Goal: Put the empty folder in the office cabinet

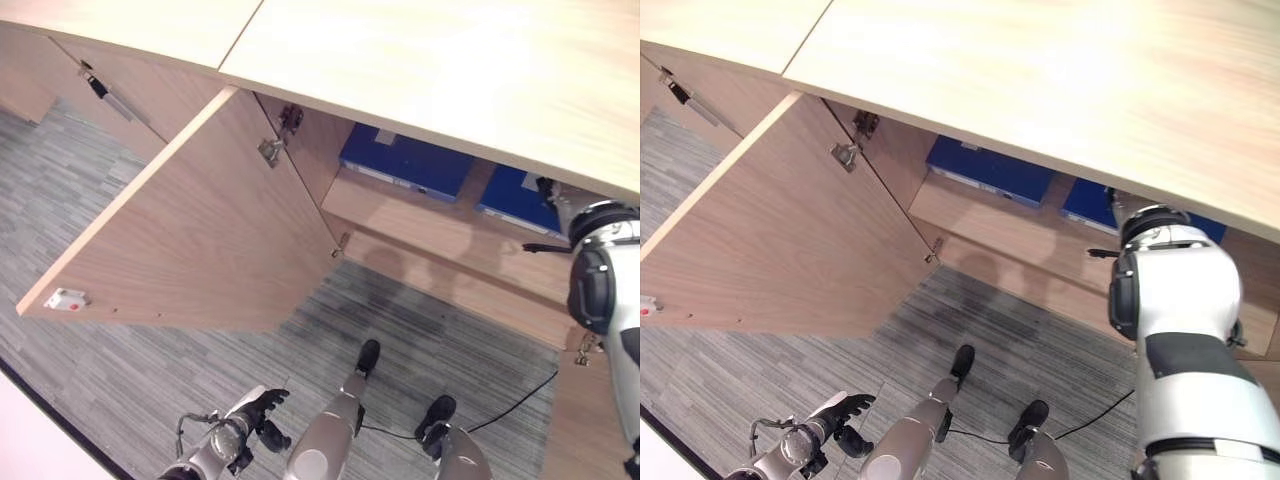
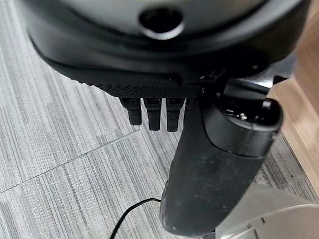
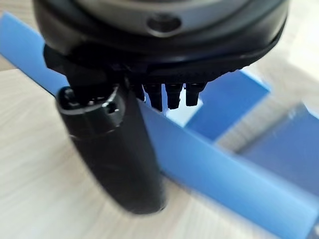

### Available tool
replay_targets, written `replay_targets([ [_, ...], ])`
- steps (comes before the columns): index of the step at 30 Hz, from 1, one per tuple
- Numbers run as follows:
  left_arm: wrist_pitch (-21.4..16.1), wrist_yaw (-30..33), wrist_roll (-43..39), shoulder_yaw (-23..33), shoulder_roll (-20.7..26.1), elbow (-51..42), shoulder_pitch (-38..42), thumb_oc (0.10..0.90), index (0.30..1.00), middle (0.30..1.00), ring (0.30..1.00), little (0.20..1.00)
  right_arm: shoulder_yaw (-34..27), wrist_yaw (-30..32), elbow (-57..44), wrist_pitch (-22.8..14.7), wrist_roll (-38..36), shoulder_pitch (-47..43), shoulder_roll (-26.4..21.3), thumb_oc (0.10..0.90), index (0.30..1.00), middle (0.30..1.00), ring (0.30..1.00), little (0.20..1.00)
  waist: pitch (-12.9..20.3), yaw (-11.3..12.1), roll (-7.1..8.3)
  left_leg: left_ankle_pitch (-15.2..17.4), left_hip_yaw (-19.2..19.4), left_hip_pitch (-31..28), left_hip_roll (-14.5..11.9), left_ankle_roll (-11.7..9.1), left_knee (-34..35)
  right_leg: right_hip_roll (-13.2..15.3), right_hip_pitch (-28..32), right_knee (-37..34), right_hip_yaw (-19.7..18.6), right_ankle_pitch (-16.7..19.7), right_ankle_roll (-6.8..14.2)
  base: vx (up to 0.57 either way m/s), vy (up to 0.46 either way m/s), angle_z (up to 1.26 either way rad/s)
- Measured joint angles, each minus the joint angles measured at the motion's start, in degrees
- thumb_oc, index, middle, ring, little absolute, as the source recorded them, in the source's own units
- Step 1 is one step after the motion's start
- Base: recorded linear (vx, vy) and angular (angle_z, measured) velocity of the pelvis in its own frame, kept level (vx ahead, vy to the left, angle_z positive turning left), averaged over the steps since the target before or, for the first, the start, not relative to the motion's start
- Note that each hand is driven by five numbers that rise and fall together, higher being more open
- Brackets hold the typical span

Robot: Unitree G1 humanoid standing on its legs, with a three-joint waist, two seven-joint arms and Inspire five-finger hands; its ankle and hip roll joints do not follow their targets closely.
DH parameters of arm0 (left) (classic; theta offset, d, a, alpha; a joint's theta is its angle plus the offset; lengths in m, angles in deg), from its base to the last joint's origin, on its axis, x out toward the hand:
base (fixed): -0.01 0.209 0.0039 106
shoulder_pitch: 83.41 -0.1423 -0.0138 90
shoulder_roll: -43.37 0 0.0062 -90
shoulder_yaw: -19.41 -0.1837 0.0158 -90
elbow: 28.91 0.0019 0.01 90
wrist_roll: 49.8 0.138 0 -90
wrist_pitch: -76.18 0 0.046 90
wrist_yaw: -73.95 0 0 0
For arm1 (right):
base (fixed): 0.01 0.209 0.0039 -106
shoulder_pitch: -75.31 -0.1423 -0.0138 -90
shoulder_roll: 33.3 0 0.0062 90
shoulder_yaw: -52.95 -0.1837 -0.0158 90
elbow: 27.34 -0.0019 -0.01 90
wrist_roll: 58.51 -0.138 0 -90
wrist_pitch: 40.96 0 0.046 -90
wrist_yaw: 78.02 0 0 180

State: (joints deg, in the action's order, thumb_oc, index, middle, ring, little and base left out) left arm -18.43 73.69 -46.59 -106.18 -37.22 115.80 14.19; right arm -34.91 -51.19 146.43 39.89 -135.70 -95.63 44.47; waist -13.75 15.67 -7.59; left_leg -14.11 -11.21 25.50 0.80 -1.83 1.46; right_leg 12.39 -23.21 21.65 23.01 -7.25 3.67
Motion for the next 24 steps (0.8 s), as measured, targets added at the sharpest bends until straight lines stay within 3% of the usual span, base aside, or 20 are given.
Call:
replay_targets([
  [3, 0.88, 0.35, -1.45, 2.39, -0.56, 1.12, 0.06, 0.8, 0.9, 0.9, 0.9, 0.9, -0.72, 1.81, -11.98, -3.88, -0.06, 5.84, 6.76, 0.8, 0.9, 0.9, 0.9, 0.9, 0.66, -1.17, 1.56, 0.82, 0.22, -1.21, -0.4, -0.24, 0.06, -0.63, 1.61, -1.65, -0.16, 0.11, 0.03, 0.01, 0.033, -0.08],
  [5, 1.93, 1.18, -2.92, 3.98, -1.39, 2.14, 0.22, 0.8, 0.9, 0.9, 0.9, 0.9, -1.16, 2.22, -25.41, -7.02, 0.67, 13.11, 12.26, 0.8, 0.9, 0.9, 0.9, 0.9, 1.04, -1.67, 3.08, 1.25, 0.8, -2.11, -0.74, -0.47, 0.11, -0.99, 2.61, -2.56, -0.36, 0.2, -0.07, 0.01, 0.034, -0.08],
  [9, 2.6, 2.23, -2.97, 4.97, -3.06, 3.03, 0.41, 0.8, 0.9, 0.9, 0.9, 0.9, 0.37, 2.23, -41.03, -9.31, 2.93, 23.93, 19.03, 0.8, 0.9, 0.9, 0.9, 0.9, 1.67, -2.62, 5.01, 1.8, 1.47, -3.75, -0.77, -0.38, 0.51, -1.15, 4.18, -3.56, -0.87, 0.22, 0.03, 0.02, 0.014, -0.06],
  [14, 3.83, 3.84, -2.7, 6.49, -6.62, 5.47, 0.82, 0.8, 0.9, 0.9, 0.9, 0.9, 4.72, 1.92, -52.35, -10.36, 5.19, 37.87, 22.08, 0.8, 0.9, 0.9, 0.9, 0.9, 1.99, -4.58, 6.05, 2.58, 2.97, -6.68, -0.78, -0.53, 1.34, -1.51, 7.08, -6.31, -2.18, 1.17, 0.66, 0.02, 0.019, -0.13],
  [20, 5.15, 5.45, -1.66, 8.96, -8.2, 6.44, 0.43, 0.8, 0.9, 0.9, 0.9, 0.9, 7.75, 1.37, -62.75, -10.47, 7.21, 51.72, 20.82, 0.8, 0.9, 0.9, 0.9, 0.9, 1.99, -6.43, 6.03, 3.25, 4.21, -8.61, -0.94, -0.21, 2.05, -2.11, 10.02, -10.29, -2.63, 3.11, 1.15, 0.03, 0.017, -0.11],
  [24, 5.72, 6.31, -0.56, 9.03, -8.62, 7.02, 0.35, 0.8, 0.9, 0.9, 0.9, 0.9, 9.42, 0.88, -66.21, -10.36, 8.29, 56.19, 20.53, 0.8, 0.9, 0.9, 0.9, 0.9, 2.0, -8.0, 5.99, 3.49, 4.92, -9.93, -0.87, -0.14, 2.12, -2.4, 11.94, -12.33, -3.19, 4.08, 1.4, 0.03, 0.012, -0.08],
])
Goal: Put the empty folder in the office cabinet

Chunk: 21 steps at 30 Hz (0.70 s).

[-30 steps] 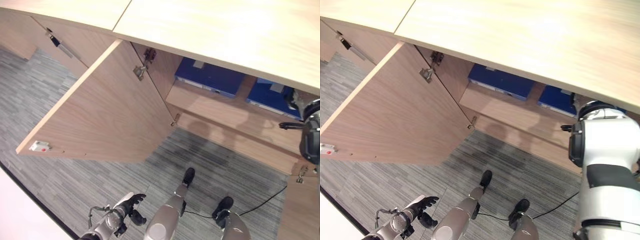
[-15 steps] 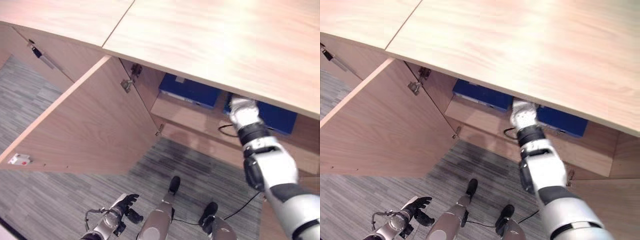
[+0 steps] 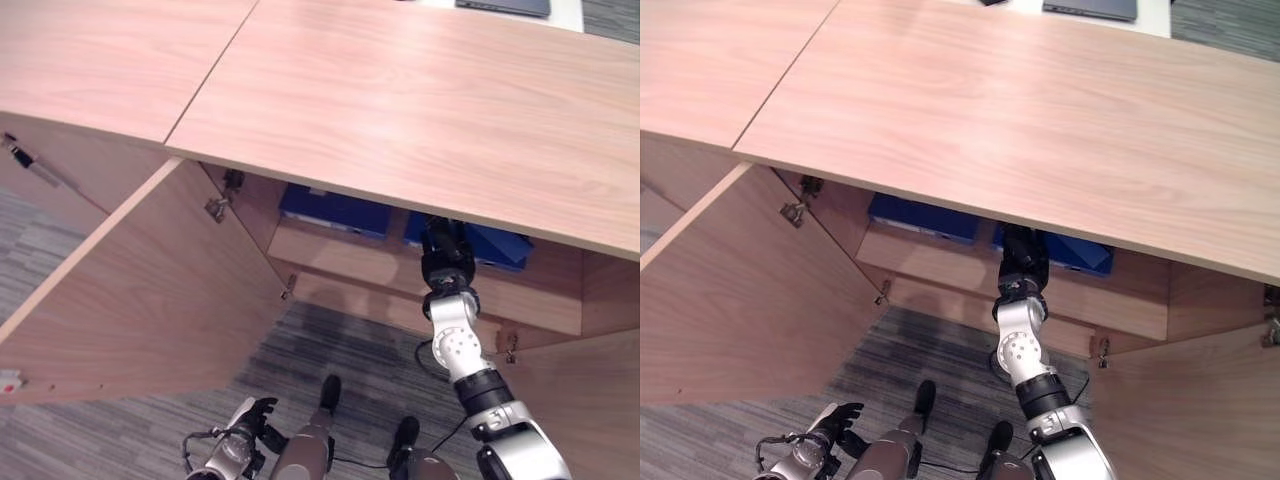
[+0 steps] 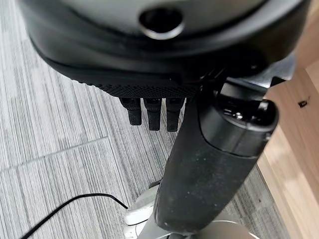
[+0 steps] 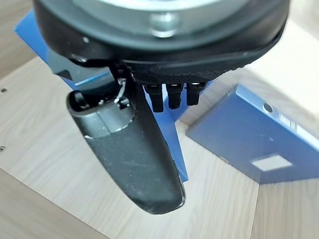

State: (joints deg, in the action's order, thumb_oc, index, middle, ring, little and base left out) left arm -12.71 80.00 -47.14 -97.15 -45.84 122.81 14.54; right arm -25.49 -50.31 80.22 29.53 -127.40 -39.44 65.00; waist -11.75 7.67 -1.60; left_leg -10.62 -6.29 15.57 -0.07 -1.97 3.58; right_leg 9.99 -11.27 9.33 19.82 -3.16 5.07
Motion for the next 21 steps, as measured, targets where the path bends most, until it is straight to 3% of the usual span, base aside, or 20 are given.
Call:
replay_targets([
  [9, 0.21, 0.98, 0.53, 1.77, -0.69, 0.05, -1.33, 0.8, 0.9, 0.9, 0.9, 0.9, 2.94, -3.62, -6.04, 1.55, 3.7, 7.8, -2.18, 0.8, 0.9, 0.9, 0.9, 0.9, 0.05, -1.38, -0.08, 0.36, 1.47, -3.16, -0.03, 0.47, 0.88, -0.15, 2.84, -1.82, -1.35, 0.58, 0.35, 0.03, 0.006, -0.08],
  [21, 0.2, 1.29, 2.23, 2.49, -0.77, -0.29, -2.34, 0.8, 0.9, 0.9, 0.9, 0.9, 2.55, -5.51, -6.03, 3.86, 5.52, 12.23, -5.39, 0.8, 0.9, 0.9, 0.9, 0.9, 0.11, -3.03, -0.14, 1.02, 2.21, -4.34, -0.06, 0.38, 0.89, -0.18, 3.76, -2.26, -2.03, 0.99, 0.44, 0.0, -0.001, -0.02],
])
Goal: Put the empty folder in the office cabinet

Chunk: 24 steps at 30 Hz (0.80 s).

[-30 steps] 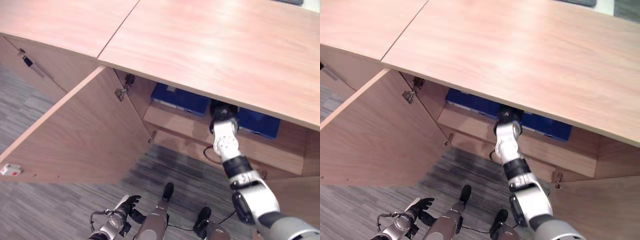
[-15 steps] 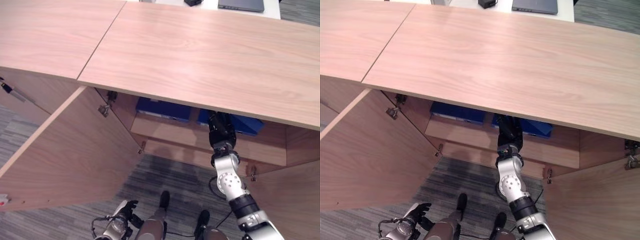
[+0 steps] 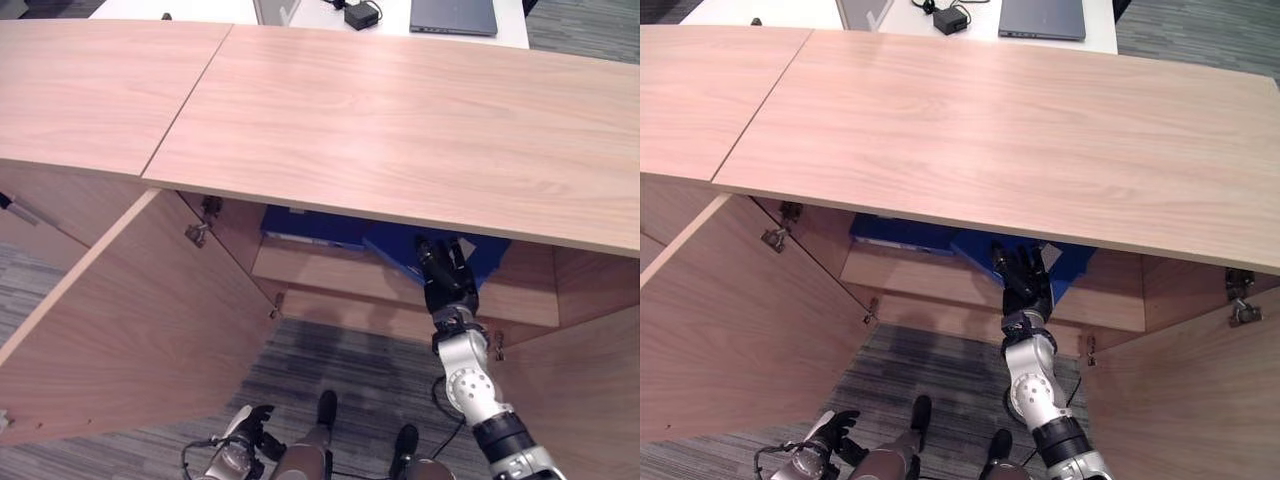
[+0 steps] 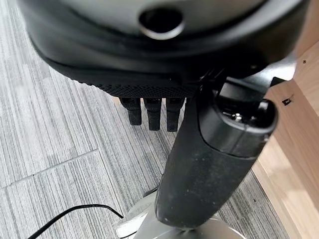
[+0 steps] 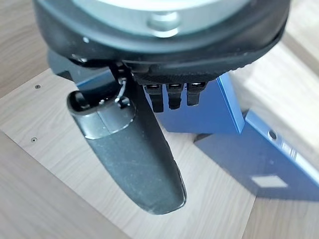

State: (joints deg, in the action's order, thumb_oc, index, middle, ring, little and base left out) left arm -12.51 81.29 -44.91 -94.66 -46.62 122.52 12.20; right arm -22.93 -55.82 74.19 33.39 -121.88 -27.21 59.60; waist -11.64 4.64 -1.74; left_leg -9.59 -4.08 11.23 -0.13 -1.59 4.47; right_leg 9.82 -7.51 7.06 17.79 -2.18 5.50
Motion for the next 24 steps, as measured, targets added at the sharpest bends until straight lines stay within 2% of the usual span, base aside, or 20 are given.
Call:
replay_targets([
  [4, -0.04, -0.11, 0.05, 1.29, -0.19, -0.49, -0.44, 0.8, 0.9, 0.9, 0.9, 0.9, -0.53, -1.46, -0.01, 1.53, 2.64, 3.89, -2.38, 0.8, 0.9, 0.9, 0.9, 0.9, 0.56, -0.02, 0.03, 0.15, 0.01, -0.09, -0.05, -0.11, 0.01, -0.03, 0.13, -0.04, 0.02, 0.05, -0.03, 0.0, 0.0, 0.0],
  [13, -0.04, -0.08, 0.14, 1.4, -0.33, -0.82, -1.2, 0.8, 0.9, 0.9, 0.9, 0.9, -0.67, -2.87, 0.01, 2.42, 2.72, 5.19, -2.59, 0.8, 0.9, 0.9, 0.9, 0.9, 2.29, -0.65, 0.36, 0.25, 0.01, -0.28, -0.1, -0.01, 0.02, -0.1, 0.33, -0.13, 0.0, 0.06, -0.04, 0.0, 0.0, 0.0],
  [14, -0.05, -0.09, 0.25, 1.55, -0.3, -0.83, -1.27, 0.8, 0.9, 0.9, 0.9, 0.9, -0.67, -3.11, 0.01, 2.67, 2.81, 5.19, -2.59, 0.525, 0.488, 0.488, 0.488, 0.488, 2.36, -0.65, 0.48, 0.25, 0.01, -0.28, -0.1, -0.01, 0.02, -0.1, 0.34, -0.13, 0.0, 0.08, -0.05, 0.0, 0.0, 0.0],
  [15, -0.05, -0.09, 0.33, 1.63, -0.29, -0.84, -1.3, 0.8, 0.9, 0.9, 0.9, 0.9, -0.66, -3.19, 0.01, 2.9, 3.17, 5.23, -2.6, 0.4, 0.3, 0.3, 0.3, 0.3, 2.39, -0.65, 0.53, 0.25, 0.01, -0.28, -0.1, -0.01, 0.02, -0.1, 0.34, -0.13, 0.0, 0.08, -0.05, 0.0, 0.0, 0.0],
  [22, -0.27, -0.25, 1.15, 2.07, -0.16, -0.99, -1.61, 0.8, 0.9, 0.9, 0.9, 0.9, -0.59, -6.77, 0.0, 5.36, 9.49, 5.82, -4.85, 0.4, 0.3, 0.3, 0.3, 0.3, 2.54, -1.12, 0.79, 0.15, 0.05, -0.28, -0.1, 0.15, 0.02, -0.1, 0.34, -0.13, -0.01, 0.1, -0.04, 0.0, 0.0, 0.0],
  [24, -0.64, -0.92, 2.27, 2.45, 0.19, -1.19, -1.79, 0.8, 0.9, 0.9, 0.9, 0.9, 0.18, -9.82, -0.82, 6.69, 13.22, 6.56, -8.23, 0.4, 0.3, 0.3, 0.3, 0.3, 2.56, -1.28, 0.82, 0.16, 0.06, -0.24, -0.11, 0.18, 0.03, -0.09, 0.32, -0.17, -0.01, 0.13, -0.02, 0.0, 0.0, 0.0],
])
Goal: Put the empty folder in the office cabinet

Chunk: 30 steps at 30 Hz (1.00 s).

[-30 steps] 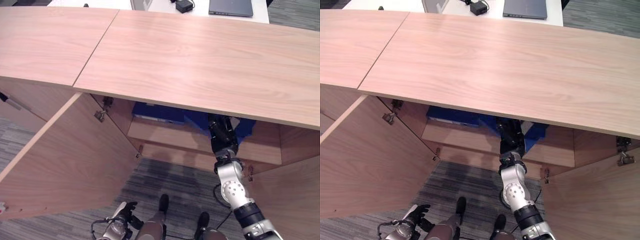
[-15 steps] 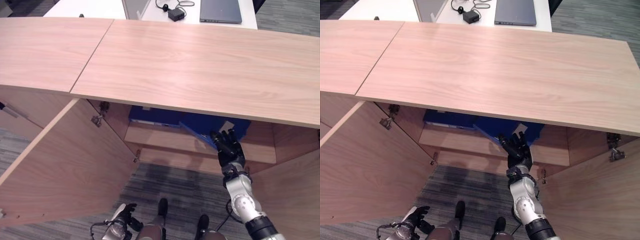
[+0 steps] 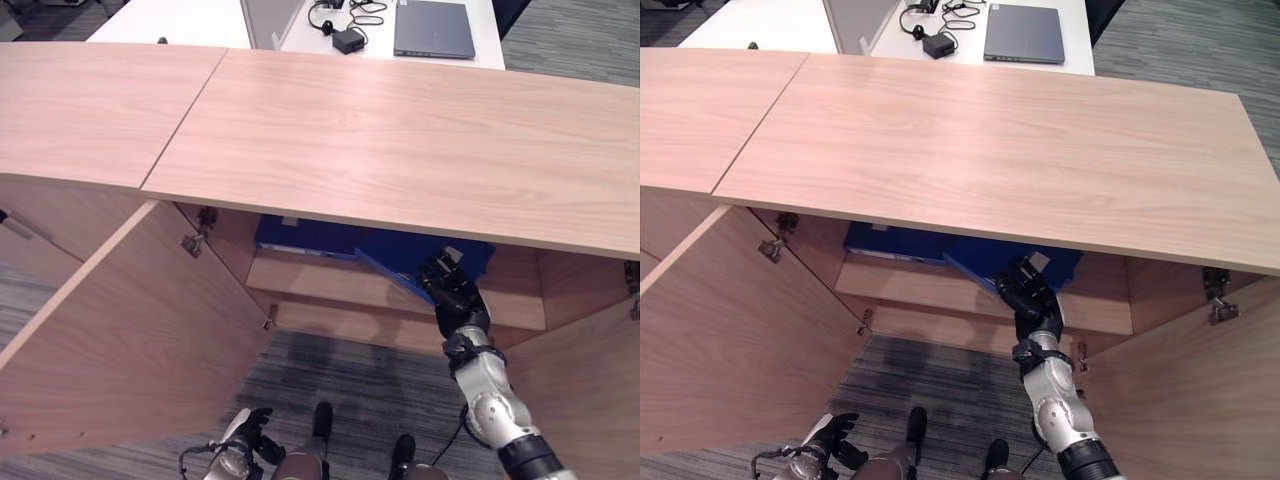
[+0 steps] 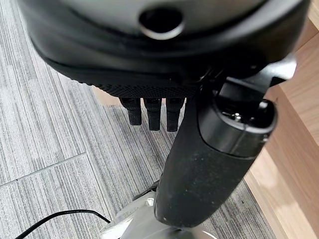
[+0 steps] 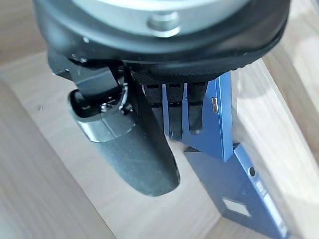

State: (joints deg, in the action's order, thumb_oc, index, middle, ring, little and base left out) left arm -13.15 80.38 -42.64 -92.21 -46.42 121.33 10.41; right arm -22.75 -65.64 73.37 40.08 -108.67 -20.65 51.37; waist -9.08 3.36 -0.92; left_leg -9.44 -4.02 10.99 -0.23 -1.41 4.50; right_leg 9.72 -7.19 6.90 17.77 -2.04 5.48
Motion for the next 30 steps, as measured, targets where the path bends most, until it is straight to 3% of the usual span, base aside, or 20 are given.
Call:
replay_targets([
  [6, -1.45, -1.32, 0.92, 0.95, 0.57, -0.21, -0.66, 0.8, 0.9, 0.9, 0.9, 0.9, 0.39, -5.9, -5.98, 1.2, 9.91, 2.22, -7.15, 0.4, 0.3, 0.3, 0.3, 0.3, 0.09, -0.31, 0.17, 0.11, 0.11, 0.01, -0.08, 0.0, 0.03, -0.1, 0.15, -0.53, 0.0, 0.19, -0.04, 0.0, -0.001, -0.01],
  [10, -2.51, -2.35, 2.19, 1.25, 0.93, -0.2, -0.64, 0.8, 0.9, 0.9, 0.9, 0.9, 0.98, -9.03, -13.09, 1.72, 20.65, 2.34, -13.55, 0.4, 0.3, 0.3, 0.3, 0.3, 0.08, -0.26, 0.3, 0.17, 0.21, 0.01, -0.27, -0.05, 0.04, -0.41, 0.51, -1.34, -0.05, 0.71, -0.1, 0.0, 0.0, 0.0],
  [15, -2.67, -2.44, 2.22, 1.19, 1.14, 0.01, -0.58, 0.8, 0.9, 0.9, 0.9, 0.9, 7.29, -10.81, -12.42, 2.47, 27.7, -3.29, -14.01, 0.4, 0.3, 0.3, 0.3, 0.3, 0.21, -0.32, 0.6, 0.17, 0.32, 0.04, -0.64, -0.11, 0.04, -0.84, 0.4, -1.5, -0.17, 0.77, -0.22, 0.0, 0.0, -0.01],
  [22, -3.21, -2.23, 2.23, 0.33, 1.06, -0.02, 0.39, 0.8, 0.9, 0.9, 0.9, 0.9, 17.04, -11.7, -10.45, 3.48, 29.97, -13.09, -10.04, 0.4, 0.3, 0.3, 0.3, 0.3, 0.24, 1.19, 0.68, -0.26, -0.17, 0.94, -0.65, 0.22, 0.02, -0.99, -0.15, -1.65, 0.08, 0.81, -0.28, 0.0, -0.002, 0.02],
  [25, -3.22, -2.06, 2.25, -1.26, 1.08, -0.03, 1.39, 0.8, 0.9, 0.9, 0.9, 0.9, 20.02, -10.62, -4.91, 3.81, 31.07, -19.78, -5.55, 0.4, 0.3, 0.3, 0.3, 0.3, 0.24, 2.21, 0.68, -0.28, -0.47, 1.02, -0.71, 0.11, 0.02, -1.14, -0.1, -1.84, 0.2, 0.81, -0.3, 0.0, 0.0, 0.03],
  [30, -3.31, -1.83, 2.24, -2.42, 1.0, -0.22, 2.17, 0.8, 0.9, 0.9, 0.9, 0.9, 22.3, -9.15, 2.61, 4.45, 32.08, -22.76, 0.5, 0.4, 0.3, 0.3, 0.3, 0.3, 0.23, 4.11, 0.7, -0.29, -1.42, 1.75, -0.63, -0.21, 0.02, -1.17, -0.1, -2.14, 1.3, 0.79, -0.3, 0.0, -0.001, 0.09],
])
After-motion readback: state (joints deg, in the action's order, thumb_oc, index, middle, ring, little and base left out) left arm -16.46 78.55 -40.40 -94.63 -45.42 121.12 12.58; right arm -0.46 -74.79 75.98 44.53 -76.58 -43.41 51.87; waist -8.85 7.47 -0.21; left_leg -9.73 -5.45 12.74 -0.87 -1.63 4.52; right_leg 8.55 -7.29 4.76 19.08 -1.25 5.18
